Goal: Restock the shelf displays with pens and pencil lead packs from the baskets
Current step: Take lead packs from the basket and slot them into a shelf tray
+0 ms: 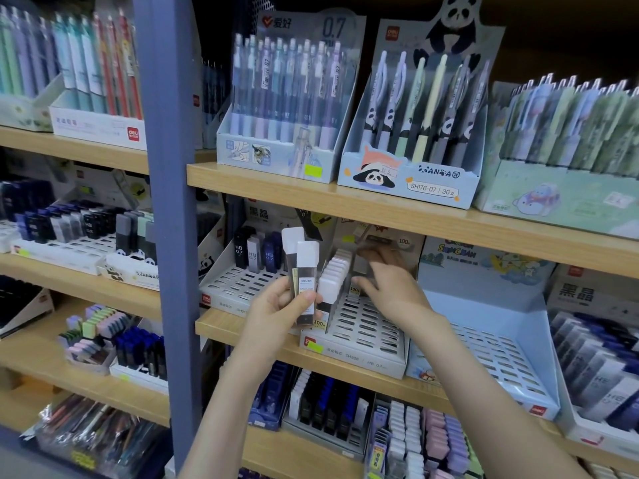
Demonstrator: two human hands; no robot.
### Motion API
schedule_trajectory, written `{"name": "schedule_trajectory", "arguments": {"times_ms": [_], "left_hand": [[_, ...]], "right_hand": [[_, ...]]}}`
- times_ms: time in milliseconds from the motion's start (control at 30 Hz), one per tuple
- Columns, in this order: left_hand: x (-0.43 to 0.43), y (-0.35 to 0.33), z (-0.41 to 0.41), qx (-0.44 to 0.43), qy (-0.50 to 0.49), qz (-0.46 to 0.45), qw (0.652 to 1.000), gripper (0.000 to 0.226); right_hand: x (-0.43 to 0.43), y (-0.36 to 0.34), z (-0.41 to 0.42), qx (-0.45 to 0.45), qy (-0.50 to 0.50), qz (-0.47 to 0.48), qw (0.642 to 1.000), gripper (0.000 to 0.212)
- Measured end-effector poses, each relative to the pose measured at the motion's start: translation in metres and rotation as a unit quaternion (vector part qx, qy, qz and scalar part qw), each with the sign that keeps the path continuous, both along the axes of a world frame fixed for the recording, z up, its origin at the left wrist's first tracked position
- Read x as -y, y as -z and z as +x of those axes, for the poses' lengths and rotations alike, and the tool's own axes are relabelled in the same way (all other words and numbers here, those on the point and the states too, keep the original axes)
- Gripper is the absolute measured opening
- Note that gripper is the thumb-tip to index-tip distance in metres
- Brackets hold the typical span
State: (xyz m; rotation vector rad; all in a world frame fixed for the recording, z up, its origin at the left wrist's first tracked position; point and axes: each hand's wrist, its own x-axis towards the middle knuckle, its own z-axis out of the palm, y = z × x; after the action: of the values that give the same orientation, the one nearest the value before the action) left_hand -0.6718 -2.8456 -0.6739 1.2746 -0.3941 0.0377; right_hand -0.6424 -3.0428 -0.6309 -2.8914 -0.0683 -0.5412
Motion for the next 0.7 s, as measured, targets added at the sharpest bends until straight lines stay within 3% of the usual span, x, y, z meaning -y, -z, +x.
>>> {"name": "schedule_trajectory", "arguments": {"times_ms": [133, 200, 300, 400, 567, 700], "left_hand": [[0.0, -0.002, -0.003, 0.008, 0.017, 0.015, 1.0, 0.022], [-0.002, -0.004, -0.006, 0.02, 0.035, 0.032, 0.999, 0.022], [0.0, -0.009, -0.01, 0.033, 0.058, 0.055, 0.996, 0.022], [0.006, -0.011, -0.012, 0.042, 0.07, 0.072, 0.994, 0.023], [0.011, -0.007, -0.014, 0.036, 0.066, 0.066, 0.995, 0.023], [0.011, -0.004, -0.01, 0.005, 0.03, 0.044, 0.999, 0.017]], "right_hand": [[-0.001, 0.0, -0.006, 0.011, 0.001, 0.022, 1.0, 0.042], [-0.004, -0.002, -0.017, 0.035, -0.009, 0.135, 0.99, 0.041], [-0.018, -0.01, -0.042, 0.091, -0.099, 0.336, 0.932, 0.022], [-0.033, -0.014, -0.058, 0.025, -0.204, 0.4, 0.893, 0.013], [-0.029, -0.016, -0.058, -0.002, -0.194, 0.473, 0.859, 0.013], [-0.014, -0.017, -0.055, -0.005, -0.192, 0.623, 0.759, 0.004]]}}
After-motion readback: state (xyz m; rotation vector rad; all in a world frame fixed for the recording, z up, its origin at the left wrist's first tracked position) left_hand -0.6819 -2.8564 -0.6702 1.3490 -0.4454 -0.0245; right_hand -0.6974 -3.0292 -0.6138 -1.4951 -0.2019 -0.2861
